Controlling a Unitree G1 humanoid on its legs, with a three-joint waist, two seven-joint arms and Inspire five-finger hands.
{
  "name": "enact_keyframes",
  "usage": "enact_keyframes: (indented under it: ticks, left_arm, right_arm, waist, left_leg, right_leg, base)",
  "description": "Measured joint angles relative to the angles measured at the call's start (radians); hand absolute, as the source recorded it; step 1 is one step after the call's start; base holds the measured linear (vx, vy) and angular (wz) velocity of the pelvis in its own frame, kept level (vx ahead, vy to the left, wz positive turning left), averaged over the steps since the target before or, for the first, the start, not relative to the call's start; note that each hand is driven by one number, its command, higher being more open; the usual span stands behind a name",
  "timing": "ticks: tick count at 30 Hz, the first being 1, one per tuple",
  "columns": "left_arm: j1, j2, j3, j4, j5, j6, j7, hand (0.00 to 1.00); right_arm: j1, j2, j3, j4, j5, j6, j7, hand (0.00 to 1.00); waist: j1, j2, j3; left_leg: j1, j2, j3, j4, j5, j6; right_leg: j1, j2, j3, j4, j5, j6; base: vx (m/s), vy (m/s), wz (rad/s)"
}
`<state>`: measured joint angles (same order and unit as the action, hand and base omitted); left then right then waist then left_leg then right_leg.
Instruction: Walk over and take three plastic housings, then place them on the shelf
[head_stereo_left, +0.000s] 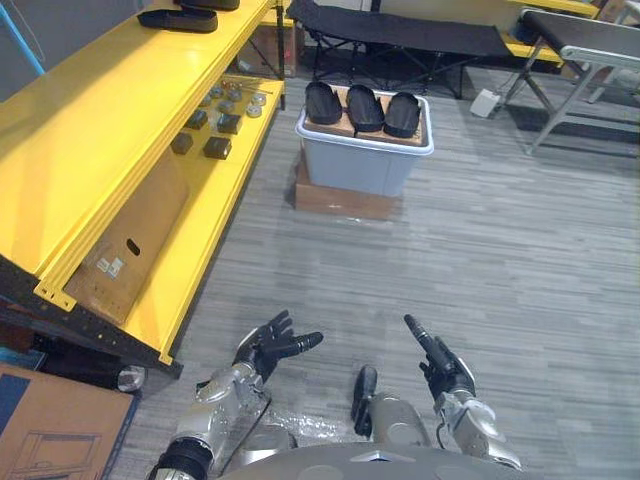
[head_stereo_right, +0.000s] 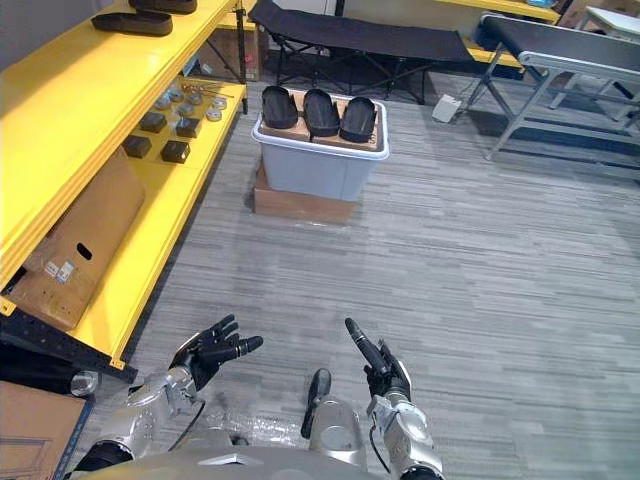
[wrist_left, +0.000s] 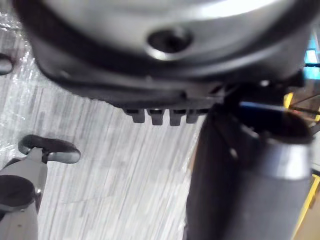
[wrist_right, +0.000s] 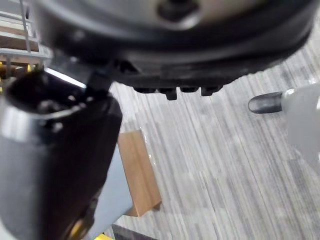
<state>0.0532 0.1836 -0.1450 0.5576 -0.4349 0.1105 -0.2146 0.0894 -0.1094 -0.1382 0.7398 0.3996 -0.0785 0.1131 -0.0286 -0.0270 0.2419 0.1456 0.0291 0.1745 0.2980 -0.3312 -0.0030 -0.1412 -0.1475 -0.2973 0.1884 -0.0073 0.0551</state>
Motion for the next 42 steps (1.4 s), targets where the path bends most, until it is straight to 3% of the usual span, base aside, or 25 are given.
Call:
enact_keyframes:
  ticks: [2, 4, 5, 6, 8, 11, 13, 14, 15, 16, 18, 21, 22, 24, 25, 26, 27, 30, 33, 36, 37, 38, 39, 41, 42]
  left_arm:
    - [0.008, -0.017, -0.005, -0.012, -0.017, -0.002, 0.025, 1.00]
    - [0.016, -0.023, -0.003, -0.017, -0.067, -0.026, 0.047, 1.00]
    - [0.020, -0.046, -0.002, -0.016, -0.091, -0.031, 0.061, 1.00]
    - [0.027, -0.060, -0.002, -0.016, -0.118, -0.035, 0.069, 1.00]
    - [0.029, -0.063, 0.000, -0.017, -0.121, -0.038, 0.073, 1.00]
    - [0.031, -0.069, 0.004, -0.062, -0.121, -0.045, 0.063, 1.00]
    - [0.036, -0.079, 0.005, -0.094, -0.121, -0.045, 0.052, 1.00]
    - [0.042, -0.091, 0.005, -0.099, -0.121, -0.046, 0.044, 1.00]
    - [0.048, -0.096, 0.005, -0.101, -0.121, -0.046, 0.039, 1.00]
    - [0.078, -0.103, 0.005, -0.112, -0.120, -0.046, 0.030, 1.00]
    - [0.087, -0.098, 0.012, -0.106, -0.118, -0.046, 0.033, 1.00]
    - [0.094, -0.073, 0.059, -0.142, -0.118, -0.047, 0.033, 1.00]
    - [0.094, -0.076, 0.067, -0.142, -0.116, -0.047, 0.034, 1.00]
    - [0.101, -0.060, 0.072, -0.149, -0.112, -0.048, 0.033, 1.00]
    - [0.106, -0.056, 0.071, -0.152, -0.112, -0.048, 0.034, 1.00]
    - [0.111, -0.053, 0.066, -0.160, -0.112, -0.048, 0.040, 1.00]
    - [0.112, -0.047, 0.067, -0.172, -0.113, -0.049, 0.043, 1.00]
    - [0.109, -0.046, 0.063, -0.216, -0.113, -0.049, 0.041, 1.00]
    - [0.071, -0.037, 0.061, -0.192, -0.114, -0.050, 0.042, 1.00]
    - [0.070, -0.016, 0.062, -0.172, -0.156, -0.054, 0.040, 1.00]
    - [0.074, -0.006, 0.063, -0.172, -0.159, -0.054, 0.038, 1.00]
    - [0.075, -0.010, 0.065, -0.165, -0.160, -0.051, 0.039, 1.00]
    - [0.079, -0.021, 0.064, -0.164, -0.164, -0.049, 0.039, 1.00]
    - [0.121, -0.061, 0.064, -0.162, -0.227, -0.047, 0.039, 1.00]
    - [0.132, -0.072, 0.063, -0.152, -0.239, -0.046, 0.042, 1.00]
  right_arm:
    - [0.012, -0.017, 0.001, -0.038, 0.000, 0.000, 0.007, 1.00]
    - [0.010, -0.030, 0.003, -0.060, -0.001, -0.003, 0.009, 1.00]
    - [0.007, -0.047, 0.005, -0.059, -0.004, -0.002, 0.010, 1.00]
    - [0.006, -0.056, 0.010, -0.062, -0.004, -0.002, 0.009, 1.00]
    - [0.003, -0.052, 0.012, -0.076, -0.004, -0.003, 0.010, 1.00]
    - [-0.007, -0.054, 0.013, -0.129, -0.042, -0.040, 0.005, 1.00]
    - [-0.014, -0.056, 0.012, -0.143, -0.043, -0.047, -0.013, 1.00]
    - [-0.012, -0.063, 0.011, -0.142, -0.043, -0.047, -0.033, 1.00]
    - [-0.008, -0.064, 0.011, -0.142, -0.042, -0.047, -0.040, 1.00]
    - [0.010, -0.077, 0.025, -0.137, -0.039, -0.047, -0.052, 1.00]
    - [0.012, -0.070, 0.051, -0.110, -0.038, -0.042, -0.057, 1.00]
    - [-0.001, -0.067, 0.110, -0.107, -0.038, -0.041, -0.060, 1.00]
    - [-0.011, -0.068, 0.112, -0.093, -0.038, -0.042, -0.063, 1.00]
    - [-0.034, -0.049, 0.119, -0.046, -0.031, -0.044, -0.069, 1.00]
    - [-0.034, -0.044, 0.126, -0.035, -0.031, -0.044, -0.070, 1.00]
    - [-0.032, -0.035, 0.143, -0.027, -0.031, -0.044, -0.072, 1.00]
    - [-0.035, -0.029, 0.160, -0.029, -0.031, -0.045, -0.077, 1.00]
    - [-0.038, -0.020, 0.174, -0.044, -0.034, -0.045, -0.082, 1.00]
    - [-0.038, -0.020, 0.165, -0.043, -0.039, -0.045, -0.080, 1.00]
    - [-0.008, -0.019, 0.160, -0.043, -0.063, -0.046, -0.078, 1.00]
    - [-0.001, -0.018, 0.158, -0.043, -0.076, -0.047, -0.076, 1.00]
    - [0.010, -0.030, 0.144, -0.043, -0.079, -0.050, -0.077, 1.00]
    - [0.014, -0.039, 0.134, -0.043, -0.079, -0.051, -0.081, 1.00]
    - [0.000, -0.070, 0.119, -0.049, -0.078, -0.059, -0.085, 1.00]
    - [-0.009, -0.073, 0.114, -0.062, -0.078, -0.065, -0.093, 1.00]
  waist:
    - [-0.001, 0.054, -0.027]
    - [-0.010, 0.077, -0.038]
    - [-0.002, 0.101, -0.034]
    - [0.002, 0.104, -0.017]
    - [0.008, 0.082, 0.003]
    - [0.032, 0.053, 0.016]
    - [0.035, 0.058, 0.021]
    - [0.039, 0.060, 0.034]
    - [0.043, 0.077, 0.029]
    - [0.053, 0.133, 0.032]
    - [0.062, 0.113, 0.032]
    - [0.081, 0.017, 0.031]
    - [0.078, 0.012, 0.031]
    - [0.073, -0.010, 0.036]
    - [0.073, -0.017, 0.034]
    - [0.075, -0.025, 0.029]
    - [0.076, -0.018, 0.028]
    - [0.081, 0.014, 0.035]
    - [0.074, 0.039, 0.045]
    - [0.052, 0.012, 0.031]
    - [0.052, -0.002, 0.023]
    - [0.049, 0.006, 0.013]
    - [0.052, 0.016, 0.005]
    - [0.071, 0.083, -0.028]
    - [0.078, 0.093, -0.029]
  left_leg:
    - [0.002, 0.056, -0.001, 0.011, -0.040, -0.039]
    - [-0.081, 0.111, 0.010, 0.256, -0.041, -0.072]
    - [-0.186, 0.192, 0.015, 0.502, 0.041, -0.066]
    - [-0.267, 0.251, 0.015, 0.698, 0.099, -0.047]
    - [-0.320, 0.253, 0.016, 0.735, 0.074, -0.043]
    - [-0.372, 0.136, 0.038, 0.392, 0.074, -0.042]
    - [-0.389, 0.054, 0.023, 0.111, 0.152, -0.050]
    - [-0.380, 0.014, -0.003, -0.071, 0.240, -0.060]
    - [-0.378, 0.009, -0.013, -0.143, 0.281, -0.075]
    - [-0.361, 0.041, -0.025, -0.213, 0.382, -0.052]
    - [-0.339, 0.041, -0.006, -0.183, 0.473, -0.015]
    - [-0.351, -0.032, 0.052, -0.095, 0.403, 0.047]
    - [-0.342, -0.043, 0.057, -0.086, 0.385, 0.071]
    - [-0.267, -0.062, 0.074, -0.090, 0.325, 0.082]
    - [-0.242, -0.068, 0.076, -0.098, 0.316, 0.089]
    - [-0.211, -0.065, 0.078, -0.100, 0.295, 0.090]
    - [-0.191, -0.049, 0.076, -0.098, 0.288, 0.091]
    - [-0.151, 0.002, 0.066, -0.095, 0.250, 0.068]
    - [-0.138, 0.033, 0.022, -0.031, 0.179, 0.038]
    - [-0.157, 0.027, -0.076, 0.072, 0.087, -0.016]
    - [-0.161, 0.017, -0.096, 0.087, 0.075, -0.027]
    - [-0.168, 0.018, -0.142, 0.101, 0.060, -0.050]
    - [-0.170, 0.031, -0.159, 0.098, 0.056, -0.061]
    - [-0.172, 0.119, -0.182, 0.075, 0.046, -0.094]
    - [-0.187, 0.141, -0.191, 0.135, 0.071, -0.111]
  right_leg:
    - [-0.016, 0.045, -0.024, 0.065, -0.020, -0.037]
    - [-0.007, 0.059, -0.047, 0.082, -0.007, -0.085]
    - [0.044, 0.098, -0.053, 0.052, -0.028, -0.105]
    - [0.120, 0.130, -0.057, 0.009, -0.039, -0.122]
    - [0.219, 0.131, -0.054, -0.017, -0.059, -0.136]
    - [0.295, 0.106, -0.002, -0.096, -0.071, -0.125]
    - [0.322, 0.087, 0.017, -0.106, -0.095, -0.109]
    - [0.355, 0.088, 0.028, -0.108, -0.113, -0.096]
    - [0.372, 0.097, 0.033, -0.110, -0.128, -0.088]
    - [0.436, 0.144, 0.062, -0.105, -0.189, -0.058]
    - [0.467, 0.134, 0.087, -0.083, -0.236, -0.058]
    - [0.433, 0.022, 0.115, 0.029, -0.336, -0.086]
    - [0.379, 0.002, 0.120, 0.180, -0.339, -0.072]
    - [0.192, -0.090, 0.134, 0.617, -0.191, 0.079]
    - [0.171, -0.106, 0.132, 0.678, -0.150, 0.068]
    - [0.138, -0.121, 0.118, 0.724, -0.194, 0.025]
    - [0.111, -0.119, 0.070, 0.677, -0.268, -0.003]
    - [0.079, -0.110, -0.066, 0.362, -0.305, -0.010]
    - [0.015, -0.104, 0.015, 0.115, -0.194, 0.072]
    - [0.009, -0.100, 0.145, -0.006, -0.089, 0.103]
    - [0.009, -0.102, 0.153, -0.008, -0.074, 0.092]
    - [0.008, -0.092, 0.144, 0.026, -0.001, 0.094]
    - [0.000, -0.080, 0.132, 0.037, 0.009, 0.087]
    - [0.003, -0.005, 0.099, 0.037, -0.013, 0.048]
    - [0.012, 0.013, 0.085, 0.050, -0.032, 0.018]
  base:
    - [0.48, -0.258, 0.07]
    - [0.45, -0.196, 0.16]
    - [0.49, -0.242, 0.05]
    - [0.53, -0.243, -0.03]
    - [0.49, -0.174, -0.21]
    - [0.52, -0.089, -0.51]
    - [0.41, 0.056, -0.32]
    - [0.31, 0.091, -0.19]
    - [0.49, 0.189, -0.38]
    - [0.41, 0.192, -0.34]
    - [0.34, 0.177, -0.33]
    - [0.35, 0.144, -0.31]
    - [0.36, 0.118, -0.20]
    - [0.39, 0.143, -0.14]
    - [0.41, 0.116, -0.16]
    - [0.33, 0.068, -0.13]
    - [0.36, 0.056, -0.09]
    - [0.29, -0.005, -0.03]
    - [0.25, -0.131, 0.28]
    - [0.21, -0.295, 0.86]
    - [0.29, -0.442, 1.14]
    - [0.25, -0.357, 0.84]
    - [0.39, -0.471, 0.76]
    - [0.39, -0.356, 0.17]
    - [0.33, -0.233, 0.05]
